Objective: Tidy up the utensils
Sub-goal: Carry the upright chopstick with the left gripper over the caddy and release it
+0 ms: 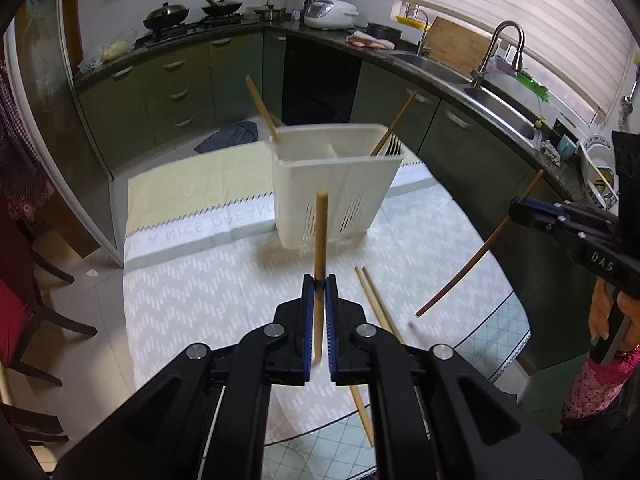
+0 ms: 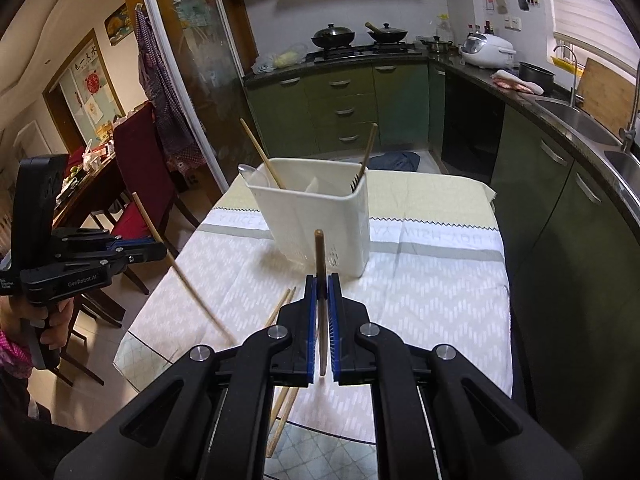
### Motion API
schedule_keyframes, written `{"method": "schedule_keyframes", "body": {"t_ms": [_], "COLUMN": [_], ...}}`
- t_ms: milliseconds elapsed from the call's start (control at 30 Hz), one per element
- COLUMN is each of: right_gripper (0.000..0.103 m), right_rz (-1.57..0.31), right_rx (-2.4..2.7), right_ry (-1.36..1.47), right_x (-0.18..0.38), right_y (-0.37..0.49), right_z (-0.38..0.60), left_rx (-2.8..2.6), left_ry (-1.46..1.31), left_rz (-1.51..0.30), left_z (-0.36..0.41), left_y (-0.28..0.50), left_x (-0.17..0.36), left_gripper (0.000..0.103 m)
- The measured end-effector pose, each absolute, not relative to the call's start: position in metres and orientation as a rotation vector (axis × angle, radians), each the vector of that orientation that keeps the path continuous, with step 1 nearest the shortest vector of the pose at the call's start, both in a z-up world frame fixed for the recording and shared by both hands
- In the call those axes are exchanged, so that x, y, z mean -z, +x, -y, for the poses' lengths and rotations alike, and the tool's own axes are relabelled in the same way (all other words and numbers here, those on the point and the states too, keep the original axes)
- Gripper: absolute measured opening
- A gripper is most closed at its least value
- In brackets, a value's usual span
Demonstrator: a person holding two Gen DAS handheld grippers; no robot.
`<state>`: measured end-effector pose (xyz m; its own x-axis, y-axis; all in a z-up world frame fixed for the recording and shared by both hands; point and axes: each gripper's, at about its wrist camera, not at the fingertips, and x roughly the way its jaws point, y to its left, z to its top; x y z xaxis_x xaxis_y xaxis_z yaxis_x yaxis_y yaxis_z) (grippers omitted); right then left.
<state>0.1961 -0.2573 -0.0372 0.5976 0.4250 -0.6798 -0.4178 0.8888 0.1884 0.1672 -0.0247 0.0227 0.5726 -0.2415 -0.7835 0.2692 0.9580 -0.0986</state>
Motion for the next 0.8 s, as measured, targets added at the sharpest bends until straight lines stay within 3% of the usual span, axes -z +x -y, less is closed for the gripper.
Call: {"method": "schedule_keyframes", "body": {"t_ms": [500,800], "right_gripper": [0.006,0.006], "right_rz": [-0.631,-0.521], "right_rx": [-0.508,-0.448], "right_ry": [0.032,0.055], "right_x": [-0.075,-0.128], "right_y": [0.228,0.276], "right_z": [0.252,0.233], "left_rx": [0.300,0.238], "left_ry": [0.035,0.065], "left_rz": [-0.619,-0.555], "left_z": [0.049,0.063], "left_y": [0.201,0.249], "left_x": [-0.178,-0.186], "left_gripper": [0.006,0.006]}}
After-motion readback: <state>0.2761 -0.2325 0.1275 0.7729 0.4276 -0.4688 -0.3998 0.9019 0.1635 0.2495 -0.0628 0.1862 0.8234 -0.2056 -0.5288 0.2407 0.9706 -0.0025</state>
